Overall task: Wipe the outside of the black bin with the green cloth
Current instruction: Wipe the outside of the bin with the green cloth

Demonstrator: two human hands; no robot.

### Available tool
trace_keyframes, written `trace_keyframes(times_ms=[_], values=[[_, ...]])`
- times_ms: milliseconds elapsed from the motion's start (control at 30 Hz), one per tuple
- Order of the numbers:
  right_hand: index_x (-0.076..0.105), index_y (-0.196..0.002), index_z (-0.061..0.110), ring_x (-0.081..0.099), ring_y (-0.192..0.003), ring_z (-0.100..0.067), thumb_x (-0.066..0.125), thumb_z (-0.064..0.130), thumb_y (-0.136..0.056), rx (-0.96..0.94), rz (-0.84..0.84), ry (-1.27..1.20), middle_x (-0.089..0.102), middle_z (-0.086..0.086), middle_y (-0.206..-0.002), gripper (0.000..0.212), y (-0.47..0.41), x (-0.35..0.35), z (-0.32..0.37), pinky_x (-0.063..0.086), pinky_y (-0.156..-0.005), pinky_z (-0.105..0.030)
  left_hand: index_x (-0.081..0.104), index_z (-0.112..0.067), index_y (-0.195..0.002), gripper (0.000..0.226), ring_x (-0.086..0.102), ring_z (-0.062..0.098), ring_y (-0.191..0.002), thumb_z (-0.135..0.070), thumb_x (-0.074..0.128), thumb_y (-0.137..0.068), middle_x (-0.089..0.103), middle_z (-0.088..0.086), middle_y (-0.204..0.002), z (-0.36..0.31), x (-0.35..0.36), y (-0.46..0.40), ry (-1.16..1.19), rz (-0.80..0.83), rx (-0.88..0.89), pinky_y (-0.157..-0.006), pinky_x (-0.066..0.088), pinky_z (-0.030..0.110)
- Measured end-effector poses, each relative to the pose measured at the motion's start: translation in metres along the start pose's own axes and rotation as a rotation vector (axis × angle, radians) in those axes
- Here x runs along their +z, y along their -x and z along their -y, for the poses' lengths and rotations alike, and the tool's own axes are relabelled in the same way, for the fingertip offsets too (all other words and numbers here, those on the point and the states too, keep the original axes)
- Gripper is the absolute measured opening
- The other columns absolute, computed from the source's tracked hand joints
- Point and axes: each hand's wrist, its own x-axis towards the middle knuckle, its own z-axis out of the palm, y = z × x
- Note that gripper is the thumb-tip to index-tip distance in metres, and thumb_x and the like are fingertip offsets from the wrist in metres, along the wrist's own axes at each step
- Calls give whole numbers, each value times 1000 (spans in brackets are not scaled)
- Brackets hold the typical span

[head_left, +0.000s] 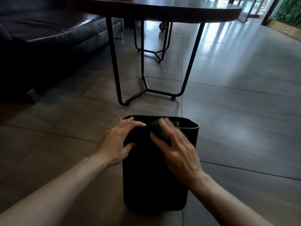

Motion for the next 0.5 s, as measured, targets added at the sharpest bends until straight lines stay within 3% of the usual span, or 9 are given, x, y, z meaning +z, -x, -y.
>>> trace_keyframes(times_ms=[67,133,233,333,400,500], values=[[50,-149,19,16,-157,-30,41,23,-107,112,-62,-6,30,-13,-162,43,-17,0,2,32,-123,-46,53,-43,-133,71,32,5,-147,-7,78,-76,54,-7,-145,0,0,-1,1,-5,-9,-125,18,32],[50,-148,17,17,-157,-33,44,20,-107,41,-33,9,34,-14,-159,42,-3,16,13,30,-124,-48,54,-43,-133,72,31,5,-147,-5,77,-76,55,-7,-145,1,0,-2,0,2,-11,-126,18,33],[59,-140,20,25,-154,-35,46,19,-107,-277,106,44,49,-10,-152,35,57,46,33,34,-121,-45,53,-43,-134,72,31,5,-147,-8,79,-77,55,-9,-145,1,1,-2,5,7,-9,-125,19,34],[62,-136,29,28,-151,-27,43,23,-107,-560,279,177,60,4,-144,35,95,57,42,43,-116,-40,50,-47,-134,71,30,6,-148,-14,80,-78,51,-8,-149,2,1,-2,-5,16,-24,-125,20,37],[64,-134,31,32,-150,-26,37,19,-111,-541,273,129,61,4,-143,37,89,50,39,44,-115,-40,50,-46,-134,71,30,6,-149,-14,80,-78,50,-7,-150,3,1,-2,-7,19,-21,-125,19,37],[67,-132,23,32,-152,-32,41,16,-110,-215,90,-62,56,-8,-150,34,45,21,18,44,-114,-47,51,-45,-134,72,29,7,-149,-11,79,-78,50,-6,-150,2,1,-3,2,12,-22,-125,18,35]])
